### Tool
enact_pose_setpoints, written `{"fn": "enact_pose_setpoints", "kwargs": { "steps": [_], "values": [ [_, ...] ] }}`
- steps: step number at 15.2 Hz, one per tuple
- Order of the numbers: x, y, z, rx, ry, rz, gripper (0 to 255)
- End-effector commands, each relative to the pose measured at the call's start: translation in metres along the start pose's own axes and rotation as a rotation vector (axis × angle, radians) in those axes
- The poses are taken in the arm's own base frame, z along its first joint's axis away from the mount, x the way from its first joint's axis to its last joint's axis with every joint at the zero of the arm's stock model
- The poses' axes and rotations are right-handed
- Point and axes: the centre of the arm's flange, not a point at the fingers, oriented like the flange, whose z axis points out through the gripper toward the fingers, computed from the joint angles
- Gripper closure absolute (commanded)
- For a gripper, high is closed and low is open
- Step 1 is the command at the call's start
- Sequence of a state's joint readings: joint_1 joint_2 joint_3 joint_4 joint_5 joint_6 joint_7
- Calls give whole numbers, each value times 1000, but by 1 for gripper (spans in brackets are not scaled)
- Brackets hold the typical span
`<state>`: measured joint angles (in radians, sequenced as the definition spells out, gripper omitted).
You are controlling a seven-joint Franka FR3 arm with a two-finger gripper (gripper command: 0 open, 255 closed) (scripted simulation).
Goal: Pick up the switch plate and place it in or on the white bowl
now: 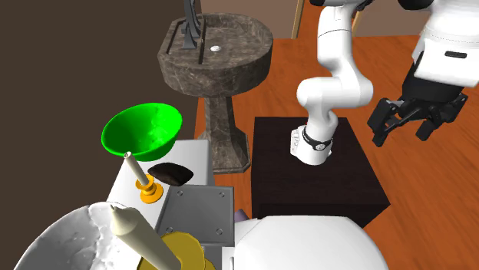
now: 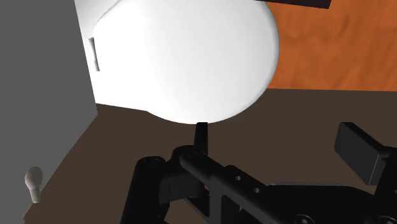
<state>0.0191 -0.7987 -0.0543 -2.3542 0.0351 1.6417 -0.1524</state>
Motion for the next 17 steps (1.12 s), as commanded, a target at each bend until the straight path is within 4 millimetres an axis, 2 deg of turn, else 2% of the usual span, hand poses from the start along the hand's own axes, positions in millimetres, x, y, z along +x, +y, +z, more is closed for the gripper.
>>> {"fn": "enact_pose_setpoints", "kwargs": {
  "steps": [1,5,9,17],
  "values": [
    [0,0,0,0,0,0,0],
    [11,3,43,-187,10,24,0],
    [21,15,84,-375,21,47,0],
    [43,61,156,-750,42,94,0]
  ]
}}
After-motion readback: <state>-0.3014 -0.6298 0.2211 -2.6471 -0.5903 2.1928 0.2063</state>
